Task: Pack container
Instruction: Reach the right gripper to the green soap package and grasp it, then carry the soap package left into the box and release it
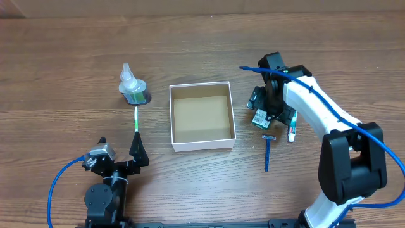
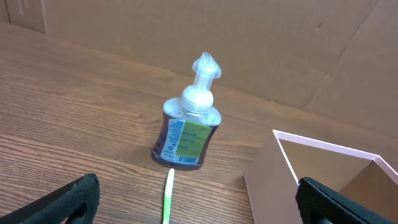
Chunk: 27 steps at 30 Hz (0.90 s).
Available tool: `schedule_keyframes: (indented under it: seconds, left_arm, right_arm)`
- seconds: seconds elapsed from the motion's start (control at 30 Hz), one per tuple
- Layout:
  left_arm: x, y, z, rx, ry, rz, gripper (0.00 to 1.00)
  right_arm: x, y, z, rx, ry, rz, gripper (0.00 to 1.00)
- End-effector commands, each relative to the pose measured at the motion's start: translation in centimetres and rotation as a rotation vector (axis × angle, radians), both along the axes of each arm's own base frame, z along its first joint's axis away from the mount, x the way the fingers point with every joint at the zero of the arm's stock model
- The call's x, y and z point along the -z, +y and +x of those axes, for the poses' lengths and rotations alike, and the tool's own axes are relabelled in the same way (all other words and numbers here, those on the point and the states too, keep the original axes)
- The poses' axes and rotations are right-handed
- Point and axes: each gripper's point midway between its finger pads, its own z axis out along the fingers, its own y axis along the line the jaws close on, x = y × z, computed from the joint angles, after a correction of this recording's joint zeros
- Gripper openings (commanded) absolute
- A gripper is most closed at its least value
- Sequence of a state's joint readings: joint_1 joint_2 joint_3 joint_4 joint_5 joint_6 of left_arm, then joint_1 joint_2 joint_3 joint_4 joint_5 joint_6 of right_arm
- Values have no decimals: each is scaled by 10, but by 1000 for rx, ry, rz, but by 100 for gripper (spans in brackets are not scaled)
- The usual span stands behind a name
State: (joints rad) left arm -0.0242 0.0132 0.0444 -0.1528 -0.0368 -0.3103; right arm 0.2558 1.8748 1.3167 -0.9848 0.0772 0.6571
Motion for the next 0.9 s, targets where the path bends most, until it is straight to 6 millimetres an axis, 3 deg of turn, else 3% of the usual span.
schedule_keyframes:
  seconds: [0.0,0.33,0.53,0.63,0.7,0.87]
  left_arm:
    - [0,-1,0,9,-6,17,100]
    - [0,-1,0,9,-6,17,100]
    - [0,-1,0,9,-6,17,100]
    - [0,-1,0,9,-6,17,100]
    - [0,-1,0,10,-6,17,100]
    - [0,-1,0,10,-6,17,100]
  right_arm:
    - [22,0,-6,-5,15,1,89]
    - [44,2,4,-61,7,-4,86]
    - [44,-1,-1,-59,27,-14,54]
    - [42,-7,-3,-57,36,-52,49]
    - [38,-13,-4,-56,41,-83,49]
    - [-16,-16,7,-86,-13,-120,49]
